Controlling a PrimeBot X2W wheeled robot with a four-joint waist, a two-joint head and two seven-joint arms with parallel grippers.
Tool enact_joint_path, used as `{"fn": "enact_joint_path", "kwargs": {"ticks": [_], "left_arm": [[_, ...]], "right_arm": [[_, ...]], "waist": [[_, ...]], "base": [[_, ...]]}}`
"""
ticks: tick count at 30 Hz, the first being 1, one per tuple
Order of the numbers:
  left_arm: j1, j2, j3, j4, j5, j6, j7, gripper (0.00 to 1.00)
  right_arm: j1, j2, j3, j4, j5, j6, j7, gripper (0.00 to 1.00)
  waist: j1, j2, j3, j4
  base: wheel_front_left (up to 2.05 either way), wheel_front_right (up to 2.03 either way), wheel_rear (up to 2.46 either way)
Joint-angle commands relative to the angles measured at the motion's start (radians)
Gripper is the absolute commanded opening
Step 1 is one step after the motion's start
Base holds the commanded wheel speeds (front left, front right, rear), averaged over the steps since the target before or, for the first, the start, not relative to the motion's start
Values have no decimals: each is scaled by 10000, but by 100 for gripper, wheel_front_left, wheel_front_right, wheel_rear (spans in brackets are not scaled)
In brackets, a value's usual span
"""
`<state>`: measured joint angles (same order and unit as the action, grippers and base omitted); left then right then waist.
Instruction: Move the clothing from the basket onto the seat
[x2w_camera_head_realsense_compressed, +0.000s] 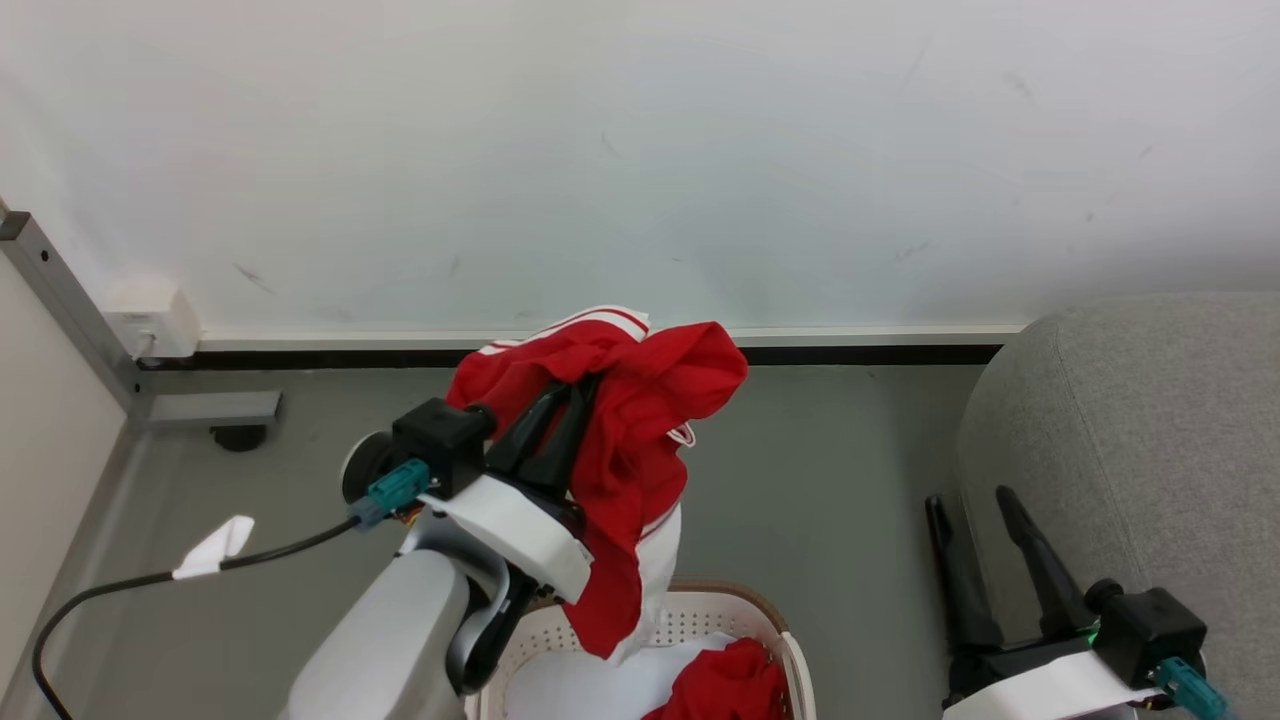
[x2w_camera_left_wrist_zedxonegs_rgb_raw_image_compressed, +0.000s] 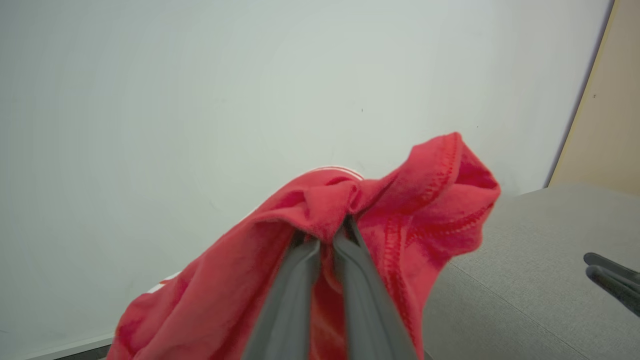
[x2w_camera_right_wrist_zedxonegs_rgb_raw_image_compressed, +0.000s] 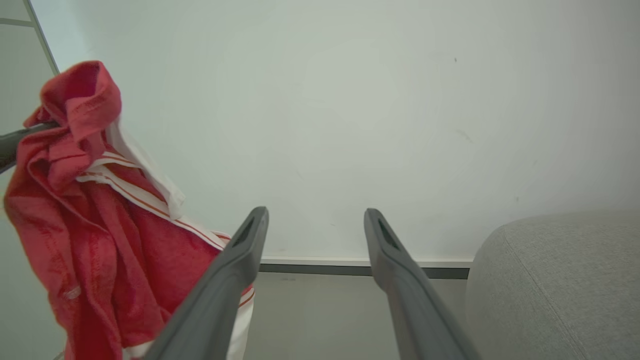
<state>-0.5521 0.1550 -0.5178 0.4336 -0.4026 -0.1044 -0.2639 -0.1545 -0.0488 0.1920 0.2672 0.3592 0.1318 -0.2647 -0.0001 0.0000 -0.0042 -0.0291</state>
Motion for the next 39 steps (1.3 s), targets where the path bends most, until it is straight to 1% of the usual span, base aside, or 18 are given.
{"fn": "enact_joint_path", "kwargs": {"ticks": [1,6,10,14,20,29,39], "left_arm": [[91,42,49,-88,-56,50,-9,0],[89,-87,16,-159,-35,33,-9,0],[64,-256,-126,-187,-2,14,-9,0],[-48,-421,-360,-146,3,-37,-9,0],[-169,-668,-893,-221,-91,-107,-2,0],[-23,-883,-1709,-583,-273,-174,141,0],[129,-965,-2526,-1116,-504,-220,323,0]], "right_arm": [[72,-30,84,-23,18,-21,5,100],[-91,-154,895,-27,137,-21,4,100],[-302,-274,1900,161,153,-21,5,100],[-596,-342,2924,566,292,-21,4,100],[-1178,-343,3793,1368,618,-21,4,100],[-1866,-258,4650,2420,1075,-21,4,100],[-2320,-143,4921,3393,1405,-21,4,100]], "waist": [[1,0,2,-4],[1,0,17,46],[1,0,23,154],[1,0,26,350],[1,0,13,753],[1,0,-34,1363],[1,0,-68,1855]], "base": [[0,0,0],[0,0,0],[0,0,0],[0,0,0],[0,0,0],[0,0,0],[0,0,0]]}}
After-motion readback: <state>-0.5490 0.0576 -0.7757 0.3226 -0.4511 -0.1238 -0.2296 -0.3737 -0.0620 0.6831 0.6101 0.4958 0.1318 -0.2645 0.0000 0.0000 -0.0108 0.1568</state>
